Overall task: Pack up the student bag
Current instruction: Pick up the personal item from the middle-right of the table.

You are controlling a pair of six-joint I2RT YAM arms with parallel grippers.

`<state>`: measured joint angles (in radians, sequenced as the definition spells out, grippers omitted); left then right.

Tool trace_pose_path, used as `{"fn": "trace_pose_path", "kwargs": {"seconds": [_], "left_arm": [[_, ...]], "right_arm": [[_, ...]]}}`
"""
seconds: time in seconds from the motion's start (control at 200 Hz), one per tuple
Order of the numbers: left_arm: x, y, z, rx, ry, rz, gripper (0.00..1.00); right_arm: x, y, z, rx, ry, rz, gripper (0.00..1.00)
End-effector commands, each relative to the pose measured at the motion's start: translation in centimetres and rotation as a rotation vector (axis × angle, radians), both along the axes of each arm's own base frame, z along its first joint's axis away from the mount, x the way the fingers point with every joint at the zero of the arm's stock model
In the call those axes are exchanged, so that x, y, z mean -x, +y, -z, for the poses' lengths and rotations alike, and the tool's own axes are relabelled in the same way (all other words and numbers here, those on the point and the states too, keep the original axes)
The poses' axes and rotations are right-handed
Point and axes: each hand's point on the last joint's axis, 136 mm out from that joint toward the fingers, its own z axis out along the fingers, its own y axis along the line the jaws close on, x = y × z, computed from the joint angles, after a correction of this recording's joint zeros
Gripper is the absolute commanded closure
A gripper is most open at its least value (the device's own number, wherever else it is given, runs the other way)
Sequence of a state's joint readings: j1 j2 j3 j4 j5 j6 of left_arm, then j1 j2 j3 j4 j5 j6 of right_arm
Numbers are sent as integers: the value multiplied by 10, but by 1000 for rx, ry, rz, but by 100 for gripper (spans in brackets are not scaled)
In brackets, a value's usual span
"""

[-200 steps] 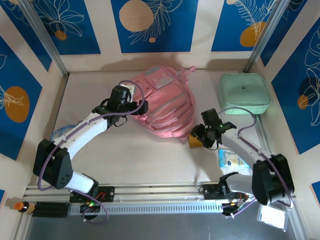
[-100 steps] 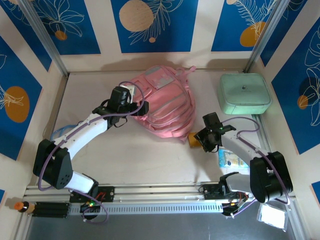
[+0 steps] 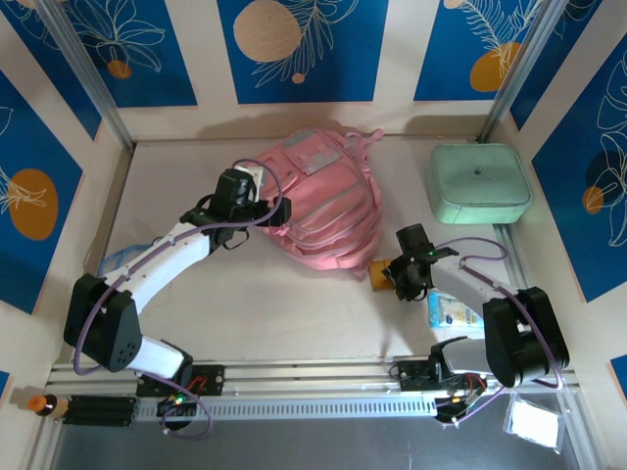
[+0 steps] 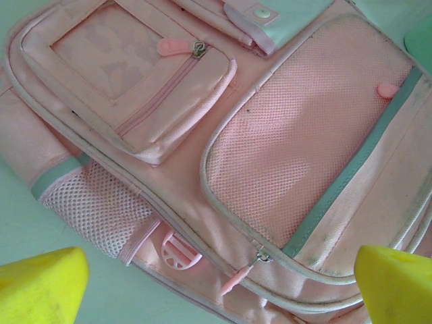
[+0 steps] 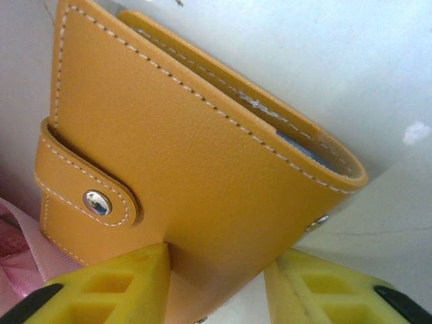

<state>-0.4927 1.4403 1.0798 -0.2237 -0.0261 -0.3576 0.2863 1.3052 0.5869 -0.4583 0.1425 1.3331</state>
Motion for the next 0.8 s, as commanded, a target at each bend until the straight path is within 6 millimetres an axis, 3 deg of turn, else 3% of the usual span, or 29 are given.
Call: {"fn": "trace_pose_path", "kwargs": {"seconds": [0.0,0.1,0.3,0.495,0.795], "left_arm": [[0,2,-9,10,-21,8,0],[0,2,-10,13,-20,10,0],[3,-7,-10,25,-7,57,0],[9,-38,-5,35,30,211,0],[19,-104,12,-157,4,457,4]], "right_arm": [[11,-8,12,29,56,20,68],[9,-9,10,41,50,14,79],[-2,-16,-8,99,-20,-39,89],[-22,-26,-51,165,-189,-121,96],[-47,-23,-130,162,-504,-254,97]]}}
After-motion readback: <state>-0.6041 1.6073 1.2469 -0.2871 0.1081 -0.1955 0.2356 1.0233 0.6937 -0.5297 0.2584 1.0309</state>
